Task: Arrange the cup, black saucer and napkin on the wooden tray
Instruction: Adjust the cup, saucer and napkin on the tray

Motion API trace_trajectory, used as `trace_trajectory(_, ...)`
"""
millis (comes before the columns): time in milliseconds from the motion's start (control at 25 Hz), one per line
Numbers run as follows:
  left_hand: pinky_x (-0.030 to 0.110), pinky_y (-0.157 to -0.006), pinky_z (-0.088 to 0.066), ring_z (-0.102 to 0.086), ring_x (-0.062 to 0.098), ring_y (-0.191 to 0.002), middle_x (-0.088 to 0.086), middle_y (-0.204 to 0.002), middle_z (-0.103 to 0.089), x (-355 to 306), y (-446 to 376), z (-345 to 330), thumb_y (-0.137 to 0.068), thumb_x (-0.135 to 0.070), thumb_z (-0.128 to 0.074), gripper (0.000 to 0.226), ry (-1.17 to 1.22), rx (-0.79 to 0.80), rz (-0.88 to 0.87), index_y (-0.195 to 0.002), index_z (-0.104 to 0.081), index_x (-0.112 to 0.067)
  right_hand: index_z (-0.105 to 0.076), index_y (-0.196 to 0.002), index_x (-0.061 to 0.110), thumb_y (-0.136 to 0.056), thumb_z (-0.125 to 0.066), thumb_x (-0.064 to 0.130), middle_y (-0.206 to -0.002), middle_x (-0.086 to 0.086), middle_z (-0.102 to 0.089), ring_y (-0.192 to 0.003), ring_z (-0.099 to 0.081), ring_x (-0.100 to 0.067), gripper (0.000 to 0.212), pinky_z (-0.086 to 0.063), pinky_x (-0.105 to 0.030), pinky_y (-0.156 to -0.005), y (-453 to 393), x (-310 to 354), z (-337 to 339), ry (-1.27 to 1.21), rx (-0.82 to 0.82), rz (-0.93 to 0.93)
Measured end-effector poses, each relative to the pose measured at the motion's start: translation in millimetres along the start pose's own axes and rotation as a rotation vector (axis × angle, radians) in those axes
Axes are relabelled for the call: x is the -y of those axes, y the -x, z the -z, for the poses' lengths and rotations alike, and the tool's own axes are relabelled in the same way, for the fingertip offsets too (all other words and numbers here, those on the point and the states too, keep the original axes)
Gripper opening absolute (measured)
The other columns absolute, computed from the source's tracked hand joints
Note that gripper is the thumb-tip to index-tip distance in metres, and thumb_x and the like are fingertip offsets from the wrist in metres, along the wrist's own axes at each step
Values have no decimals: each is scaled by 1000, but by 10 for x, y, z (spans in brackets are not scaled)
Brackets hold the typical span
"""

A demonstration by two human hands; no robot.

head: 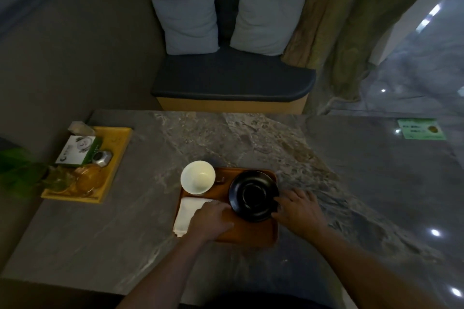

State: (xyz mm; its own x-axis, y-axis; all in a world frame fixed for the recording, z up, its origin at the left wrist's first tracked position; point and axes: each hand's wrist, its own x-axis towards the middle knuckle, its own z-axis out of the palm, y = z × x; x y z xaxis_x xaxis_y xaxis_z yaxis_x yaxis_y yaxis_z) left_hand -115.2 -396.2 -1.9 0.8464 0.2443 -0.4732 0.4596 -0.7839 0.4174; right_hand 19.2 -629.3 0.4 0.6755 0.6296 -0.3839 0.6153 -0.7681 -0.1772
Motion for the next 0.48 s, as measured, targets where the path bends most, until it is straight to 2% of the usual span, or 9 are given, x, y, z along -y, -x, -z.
trace_trajectory(80,39,-83,-55,-63,16,-105,-8,-111,-66,-99,-89,66,-74,-50,-66,33,-121,38,-38,-103,-67,-35,-46,-137,35,-88,-41,67,-151,3,-39,-142,-23,-24,59,-17,-56,-113,3,-123,36,-24,5,7)
trace_trajectory(120,40,-82,-55,-63,17,-105,-7,-111,-65,-138,-125,92,-72,-51,-66,36,-165,48,-33,-104,-65,-35,-47,-137,32,-87,-42,68,-152,2,-38,-141,-24,-24,61,-18,-56,-112,-8,-162,57,-35,-3,14)
trace_trajectory(200,42,-89,-52,-57,22,-116,-2,-125,-59,-184,-175,73,-70,-56,-68,59,-247,51,-12,-124,-54,-35,-41,-141,28,-81,-47,72,-153,0,-36,-142,-22,-26,75,-18,-58,-112,-51,-221,77,-44,7,10)
trace_trajectory(280,45,-102,-45,-42,26,-134,2,-148,-41,-208,-179,-12,-70,-62,-69,97,-304,50,8,-150,-25,-29,-20,-150,27,-72,-55,77,-157,-2,-25,-145,-12,-30,99,-13,-61,-112,-114,-232,59,-66,77,-31)
trace_trajectory(320,46,-108,-39,-31,27,-142,3,-157,-27,-230,-176,-58,-71,-64,-69,109,-293,52,23,-155,-10,-26,-7,-152,28,-67,-59,78,-160,-1,-17,-147,-5,-32,112,-9,-63,-113,-151,-223,39,-90,118,-54)
trace_trajectory(400,46,-116,-28,-12,24,-151,0,-165,-5,-238,-181,-154,-71,-66,-69,121,-241,58,47,-155,7,-24,9,-151,30,-61,-63,80,-163,-1,-3,-147,6,-35,126,-3,-65,-113,-223,-199,-26,-122,175,-79)
trace_trajectory(480,47,-120,-22,-3,22,-152,-3,-166,7,-212,-189,-233,-71,-67,-69,124,-219,49,51,-154,13,-25,15,-150,32,-59,-65,81,-163,0,5,-146,14,-35,131,2,-65,-113,-273,-174,-114,-125,192,-86)
